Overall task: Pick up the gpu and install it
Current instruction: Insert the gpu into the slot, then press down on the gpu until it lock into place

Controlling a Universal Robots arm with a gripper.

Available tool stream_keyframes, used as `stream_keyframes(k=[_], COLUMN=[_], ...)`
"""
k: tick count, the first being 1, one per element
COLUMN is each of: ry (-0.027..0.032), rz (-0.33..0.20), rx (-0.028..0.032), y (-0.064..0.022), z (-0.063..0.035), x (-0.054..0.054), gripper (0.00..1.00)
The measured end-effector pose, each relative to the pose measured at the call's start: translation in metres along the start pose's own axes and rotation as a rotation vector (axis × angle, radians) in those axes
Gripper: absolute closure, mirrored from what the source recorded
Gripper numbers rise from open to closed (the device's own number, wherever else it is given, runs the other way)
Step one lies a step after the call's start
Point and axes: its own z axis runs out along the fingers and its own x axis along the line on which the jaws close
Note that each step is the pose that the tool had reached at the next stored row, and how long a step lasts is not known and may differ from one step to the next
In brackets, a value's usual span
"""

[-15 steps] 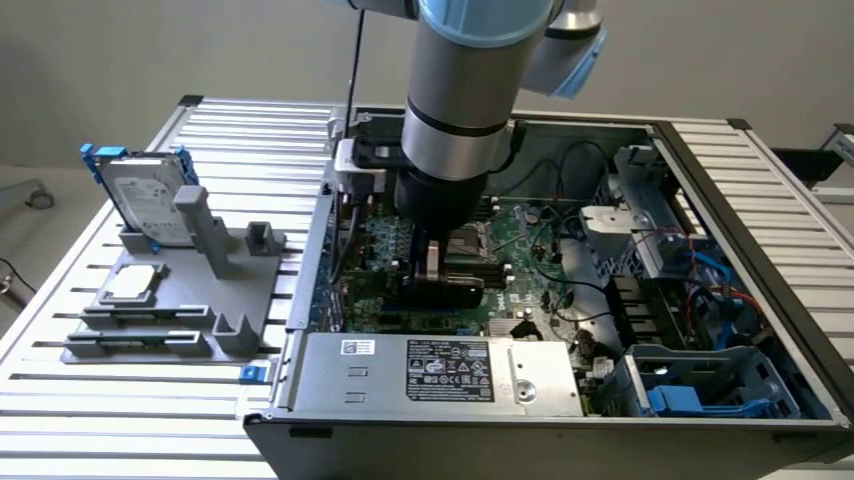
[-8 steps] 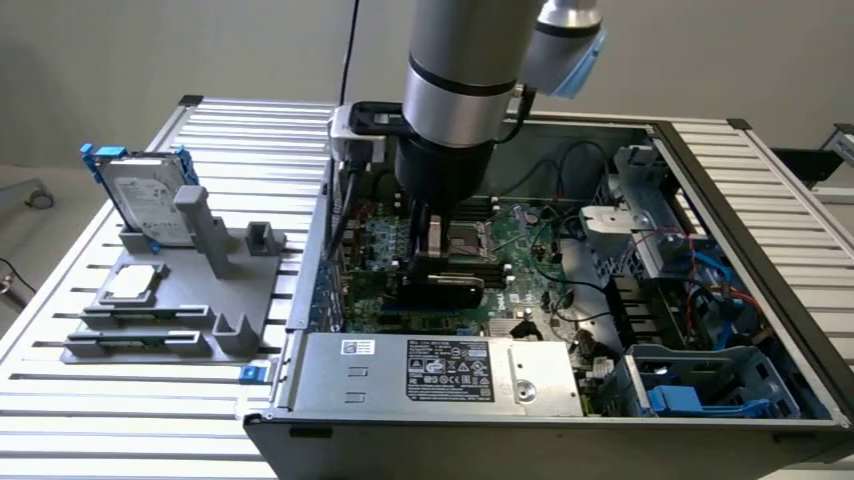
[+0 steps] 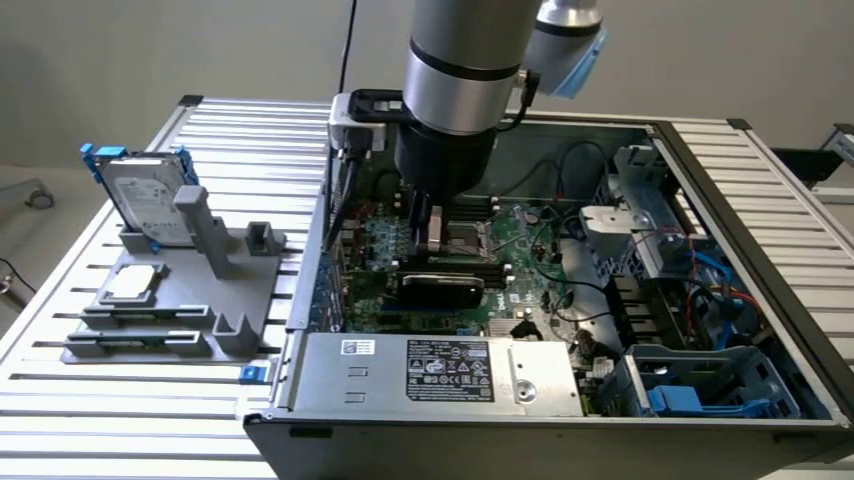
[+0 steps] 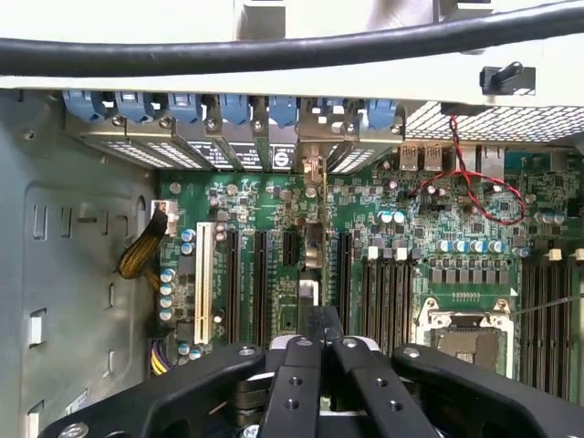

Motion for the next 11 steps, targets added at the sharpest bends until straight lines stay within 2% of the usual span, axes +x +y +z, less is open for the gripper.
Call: stream_keyframes(k=[11], ry=[-0.0038], rz=[0.0], rx=[0.0], y=[0.0], z=[0.0], x=[0.0], gripper=[0.89])
